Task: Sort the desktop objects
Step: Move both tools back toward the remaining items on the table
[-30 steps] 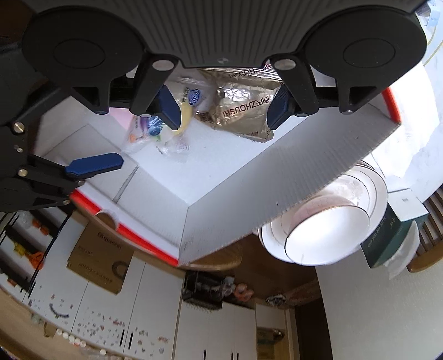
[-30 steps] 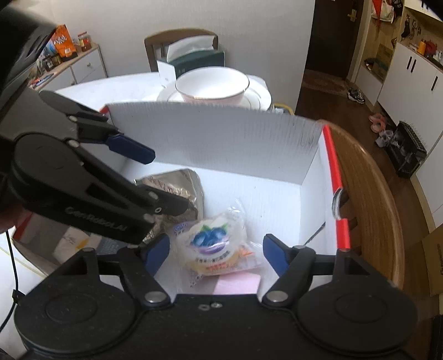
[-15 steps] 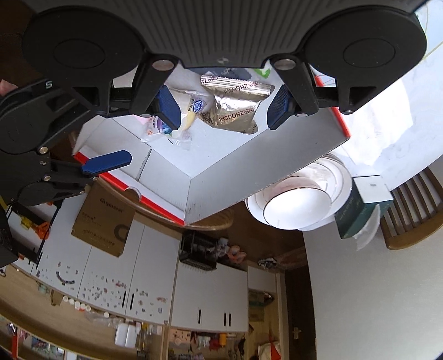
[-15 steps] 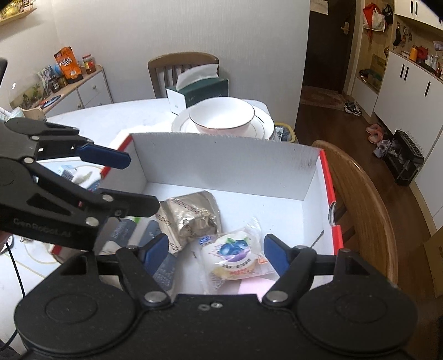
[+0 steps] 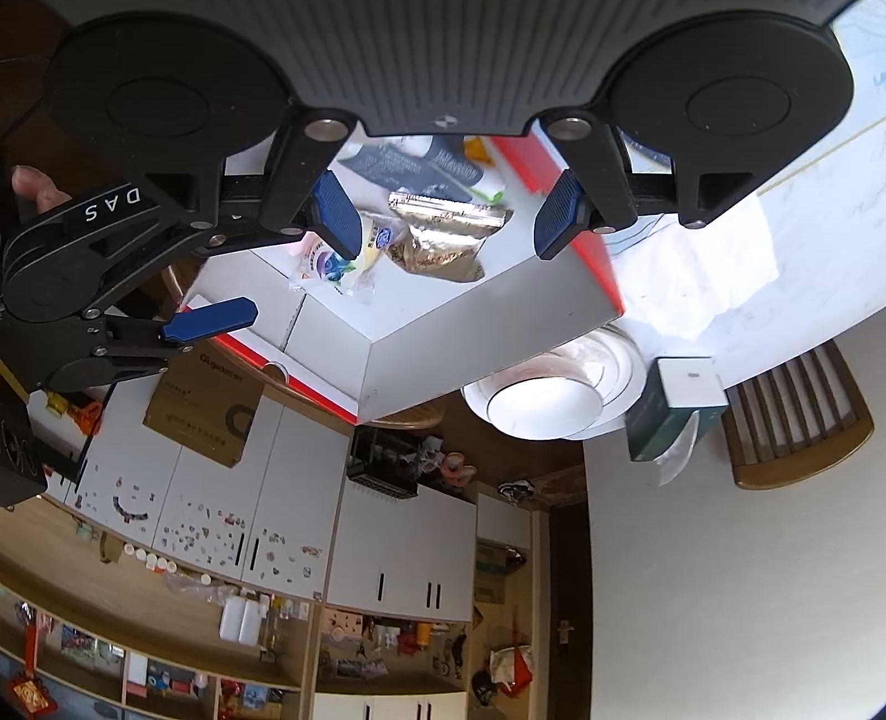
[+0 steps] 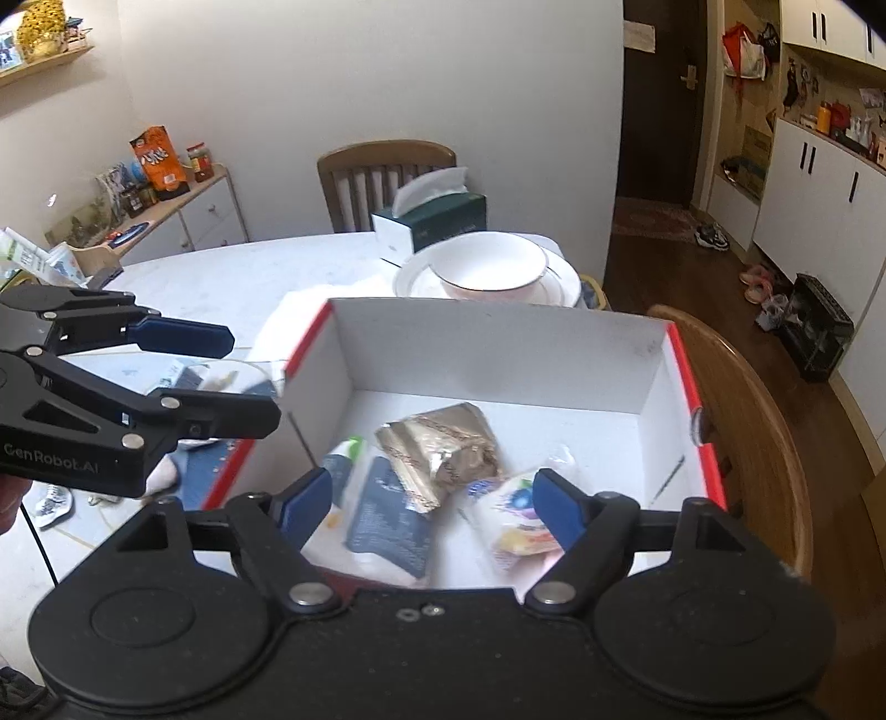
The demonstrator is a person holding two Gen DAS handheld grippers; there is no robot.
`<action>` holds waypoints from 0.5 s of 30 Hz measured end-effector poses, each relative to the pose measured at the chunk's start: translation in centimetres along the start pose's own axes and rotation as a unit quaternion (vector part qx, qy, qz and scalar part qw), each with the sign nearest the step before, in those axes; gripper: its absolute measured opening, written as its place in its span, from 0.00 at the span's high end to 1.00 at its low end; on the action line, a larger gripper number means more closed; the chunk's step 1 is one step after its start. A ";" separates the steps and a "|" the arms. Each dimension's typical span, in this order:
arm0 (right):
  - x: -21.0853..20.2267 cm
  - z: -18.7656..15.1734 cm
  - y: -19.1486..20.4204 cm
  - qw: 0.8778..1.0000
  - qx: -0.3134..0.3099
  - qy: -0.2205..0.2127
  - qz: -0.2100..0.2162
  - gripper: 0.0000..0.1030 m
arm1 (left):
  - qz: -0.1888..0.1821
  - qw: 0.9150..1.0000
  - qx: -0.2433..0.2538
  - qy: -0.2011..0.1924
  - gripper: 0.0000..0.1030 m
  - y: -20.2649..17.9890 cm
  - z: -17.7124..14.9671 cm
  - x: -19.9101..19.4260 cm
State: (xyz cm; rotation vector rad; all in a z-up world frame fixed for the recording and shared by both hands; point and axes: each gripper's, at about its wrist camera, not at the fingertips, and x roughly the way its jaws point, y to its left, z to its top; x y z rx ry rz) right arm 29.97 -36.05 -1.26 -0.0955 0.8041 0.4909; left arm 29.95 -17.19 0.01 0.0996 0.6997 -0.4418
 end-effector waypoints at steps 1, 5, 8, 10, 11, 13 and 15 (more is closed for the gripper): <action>-0.1 0.0 0.4 1.000 0.000 -0.001 -0.001 0.21 | 0.001 1.000 -0.002 -0.003 0.34 0.2 -0.2 -0.4; -0.3 0.0 2.1 1.000 -0.001 -0.005 0.002 0.20 | 0.007 1.000 -0.008 -0.011 0.34 1.1 -1.3 -2.0; -0.4 0.0 3.4 1.000 -0.003 -0.008 0.005 0.17 | 0.011 1.000 -0.015 -0.014 0.34 2.0 -2.3 -3.2; -0.4 0.0 4.3 1.000 -0.005 -0.010 0.007 0.16 | 0.016 1.000 -0.020 -0.016 0.34 2.6 -3.0 -4.1; -0.4 0.0 4.8 1.000 -0.006 -0.010 0.008 0.16 | 0.019 0.999 -0.024 -0.017 0.33 2.9 -3.3 -4.5; -0.4 0.0 5.7 1.000 -0.008 -0.011 0.010 0.16 | 0.026 0.999 -0.031 -0.020 0.27 3.7 -4.0 -5.4; -0.3 0.0 6.8 1.000 -0.010 -0.012 0.012 0.16 | 0.028 0.998 -0.041 -0.022 0.26 4.5 -4.7 -6.3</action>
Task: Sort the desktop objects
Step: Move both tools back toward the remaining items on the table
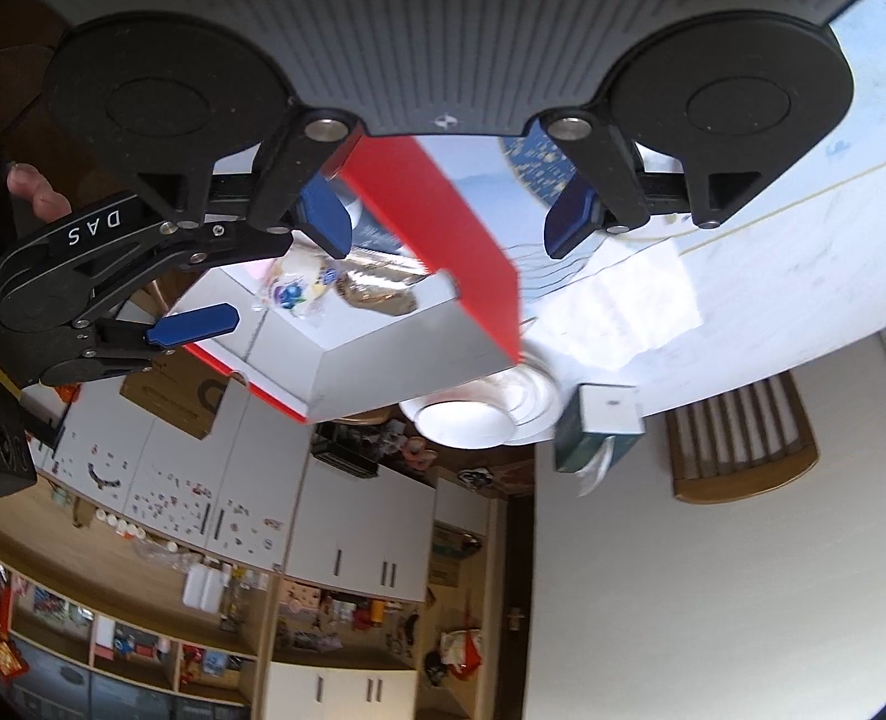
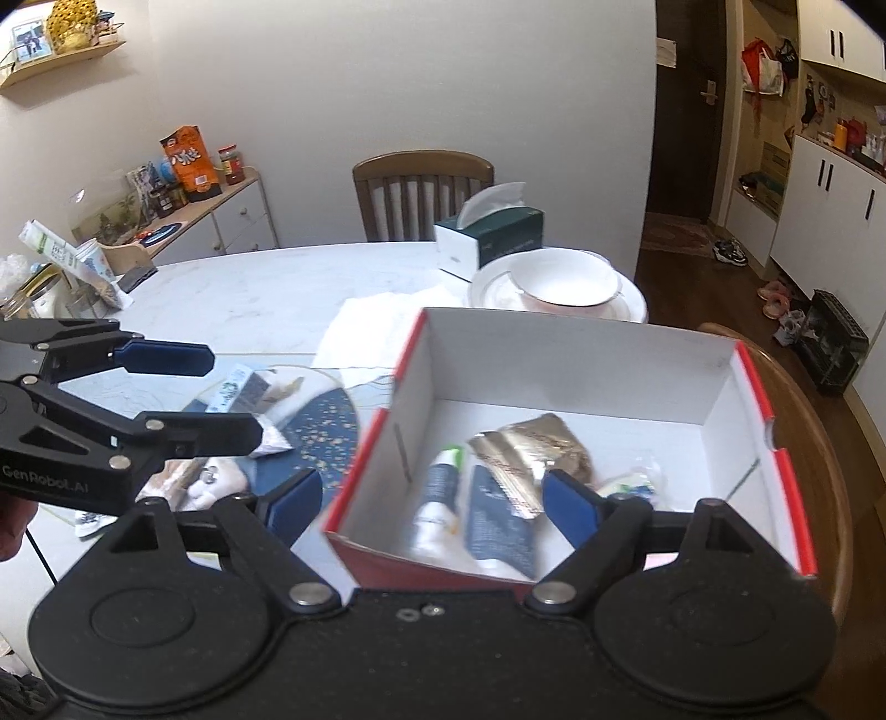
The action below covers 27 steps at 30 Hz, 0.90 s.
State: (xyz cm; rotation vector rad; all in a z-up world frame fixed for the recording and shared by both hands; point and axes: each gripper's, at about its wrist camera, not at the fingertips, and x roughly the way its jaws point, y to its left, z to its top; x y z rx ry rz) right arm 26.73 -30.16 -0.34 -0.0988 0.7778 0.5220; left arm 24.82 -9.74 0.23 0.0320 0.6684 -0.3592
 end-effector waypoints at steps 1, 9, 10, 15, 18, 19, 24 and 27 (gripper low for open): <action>0.0 0.1 0.5 1.000 -0.001 -0.001 0.001 0.16 | 0.000 1.000 -0.006 0.000 0.26 0.5 -0.3 -0.4; 0.6 0.4 4.5 1.000 -0.012 -0.004 0.008 0.13 | 0.021 0.999 -0.028 -0.007 0.21 4.0 -2.7 -3.7; 0.7 0.4 4.9 1.000 -0.014 -0.004 0.009 0.13 | 0.024 0.999 -0.031 -0.009 0.21 4.5 -3.1 -4.1; 1.2 0.5 7.1 1.000 -0.018 -0.003 0.012 0.12 | 0.041 0.998 -0.047 -0.011 0.21 6.9 -5.0 -6.4; 1.4 0.6 8.3 1.000 -0.020 -0.003 0.015 0.12 | 0.050 0.997 -0.060 -0.012 0.21 8.4 -6.2 -7.6; 1.5 0.5 8.7 1.000 -0.021 -0.002 0.016 0.12 | 0.053 0.996 -0.066 -0.012 0.21 9.0 -6.6 -8.0; 1.9 0.4 10.7 1.000 -0.023 0.000 0.021 0.12 | 0.070 0.994 -0.082 -0.004 0.12 11.4 -8.4 -9.3; 2.4 0.1 11.8 0.999 -0.024 0.004 0.023 0.12 | 0.079 0.993 -0.087 -0.005 0.01 12.4 -9.5 -9.9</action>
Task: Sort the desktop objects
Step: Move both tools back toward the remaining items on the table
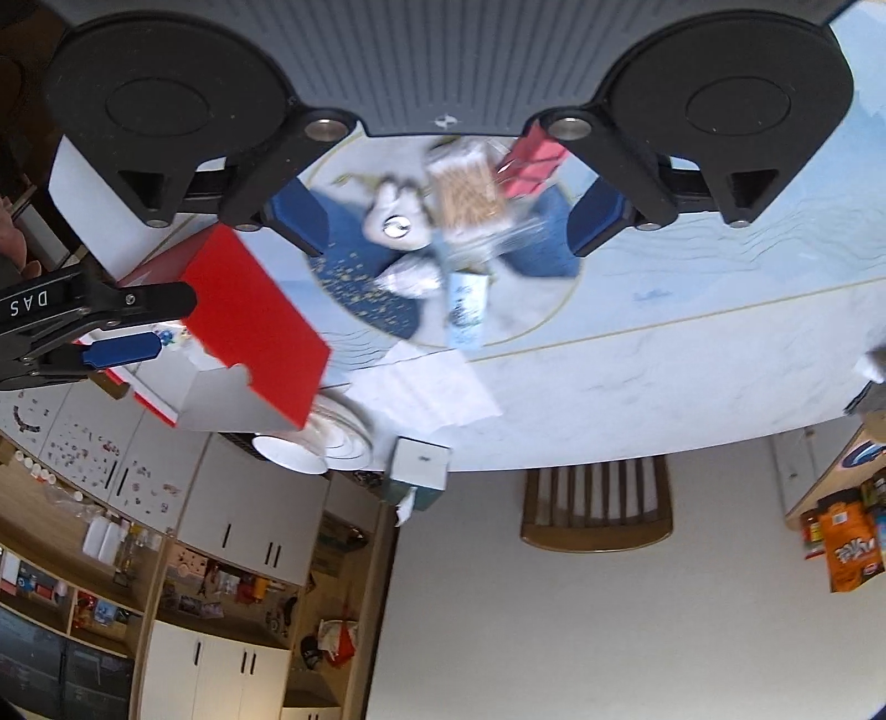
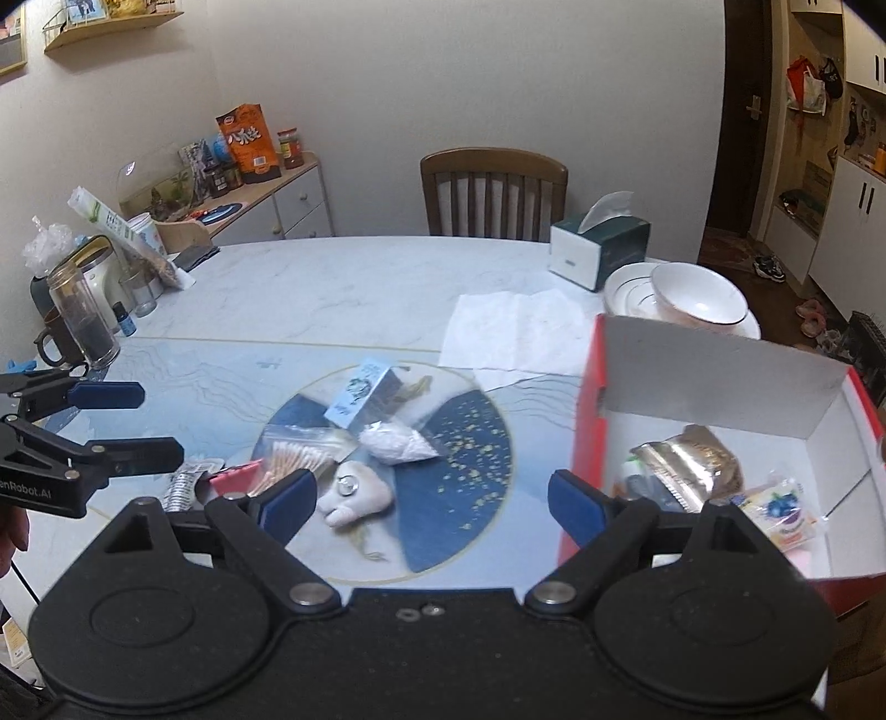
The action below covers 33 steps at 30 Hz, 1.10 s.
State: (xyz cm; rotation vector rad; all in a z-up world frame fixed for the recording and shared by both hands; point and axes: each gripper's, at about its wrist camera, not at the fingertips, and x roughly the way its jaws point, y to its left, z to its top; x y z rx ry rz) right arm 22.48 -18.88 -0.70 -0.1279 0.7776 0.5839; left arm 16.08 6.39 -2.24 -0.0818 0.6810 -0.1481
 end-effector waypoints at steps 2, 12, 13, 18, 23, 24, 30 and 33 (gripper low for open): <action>0.5 -0.2 0.7 1.000 -0.002 0.004 0.001 0.12 | 0.000 1.000 0.001 -0.001 0.00 0.6 -0.5 -0.2; 4.1 -1.3 3.3 1.000 -0.005 0.030 0.004 0.12 | -0.001 0.999 0.003 0.037 0.00 3.7 -3.7 1.3; 4.5 -1.5 3.5 0.999 -0.005 0.033 0.004 0.12 | 0.000 0.999 0.001 0.041 0.00 4.0 -4.0 1.4; 6.4 -1.9 4.0 0.999 -0.003 0.049 0.007 0.15 | 0.021 0.998 -0.006 0.066 0.00 5.6 -5.3 2.8; 8.3 -2.1 4.7 0.998 -0.012 0.054 0.004 0.17 | 0.044 0.995 -0.040 0.082 0.00 6.6 -5.8 3.8; 8.6 -2.2 4.8 0.998 -0.015 0.055 0.003 0.17 | 0.053 0.994 -0.043 0.084 0.00 6.6 -5.8 4.0; 10.8 -2.2 5.0 0.998 -0.027 0.064 -0.003 0.18 | 0.099 0.990 -0.037 0.089 0.00 6.1 -5.7 5.0; 12.0 -2.2 4.8 0.997 -0.022 0.073 -0.006 0.18 | 0.111 0.988 -0.040 0.101 0.00 6.0 -5.7 5.7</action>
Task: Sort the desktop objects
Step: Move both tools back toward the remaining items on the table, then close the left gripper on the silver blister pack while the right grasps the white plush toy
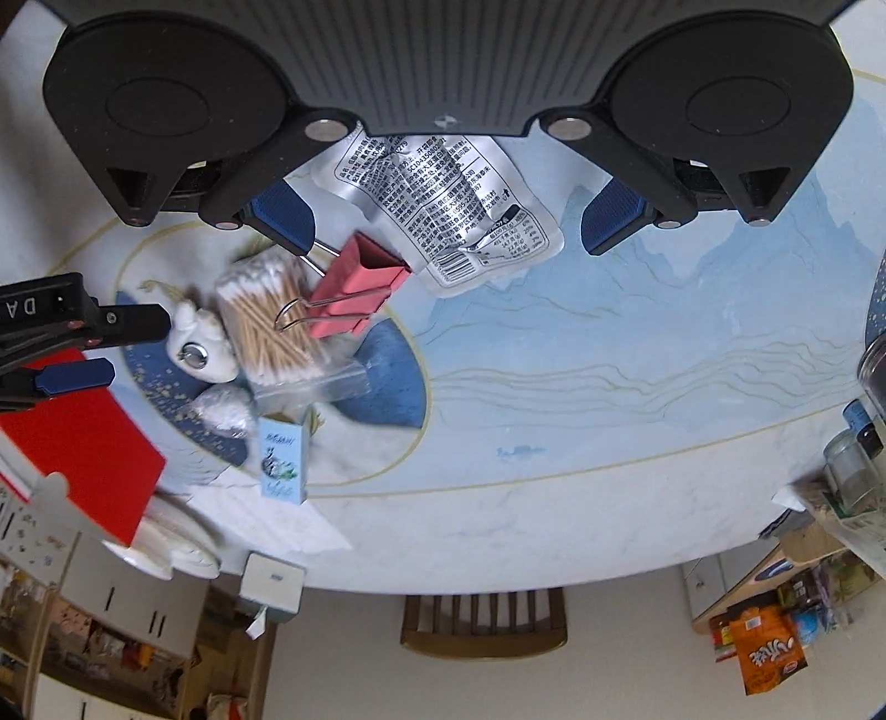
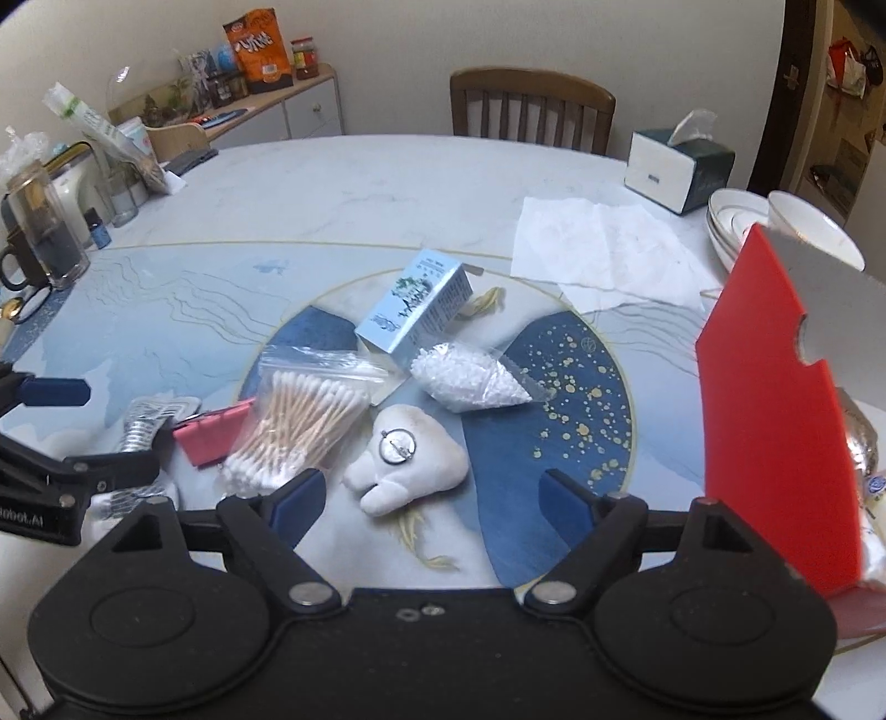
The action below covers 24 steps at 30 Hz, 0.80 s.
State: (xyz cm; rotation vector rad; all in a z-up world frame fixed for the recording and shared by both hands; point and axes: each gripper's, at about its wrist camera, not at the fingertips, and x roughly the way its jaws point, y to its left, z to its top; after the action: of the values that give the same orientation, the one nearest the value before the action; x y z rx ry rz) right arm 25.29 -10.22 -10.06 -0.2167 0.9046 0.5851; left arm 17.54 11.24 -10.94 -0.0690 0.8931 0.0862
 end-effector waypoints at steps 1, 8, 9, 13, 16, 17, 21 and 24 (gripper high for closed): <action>0.3 0.1 -0.1 1.000 0.000 0.002 -0.001 0.18 | 0.002 1.000 -0.002 0.003 0.00 -0.1 0.0 0.2; 2.2 0.4 0.4 0.999 -0.031 0.017 0.003 0.20 | 0.014 0.999 -0.031 0.023 0.00 0.5 -0.2 1.1; 2.5 0.5 0.4 0.999 -0.034 0.021 0.002 0.22 | 0.015 0.999 -0.038 0.029 0.00 0.7 -0.3 1.3; 3.2 0.8 0.3 0.999 -0.037 0.027 0.012 0.23 | 0.014 0.997 -0.061 0.044 0.01 1.3 -0.5 1.9; 3.6 1.0 0.5 0.998 -0.048 0.031 0.018 0.25 | 0.016 0.997 -0.066 0.047 0.03 1.3 -0.7 2.0; 3.8 1.0 0.5 0.998 -0.049 0.032 0.020 0.26 | 0.017 0.997 -0.066 0.047 0.03 1.3 -0.8 2.0; 4.1 0.9 0.7 0.997 -0.052 0.039 0.028 0.30 | 0.022 0.997 -0.062 0.046 0.10 1.1 -0.7 1.8; 4.1 0.9 0.8 0.997 -0.057 0.037 0.030 0.33 | 0.026 0.997 -0.057 0.048 0.18 1.0 -0.3 1.8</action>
State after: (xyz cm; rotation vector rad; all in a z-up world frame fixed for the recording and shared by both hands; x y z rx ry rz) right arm 27.36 -7.58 -12.70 -0.3168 0.9523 0.6896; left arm 18.33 12.29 -12.62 -0.1570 0.9850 0.1839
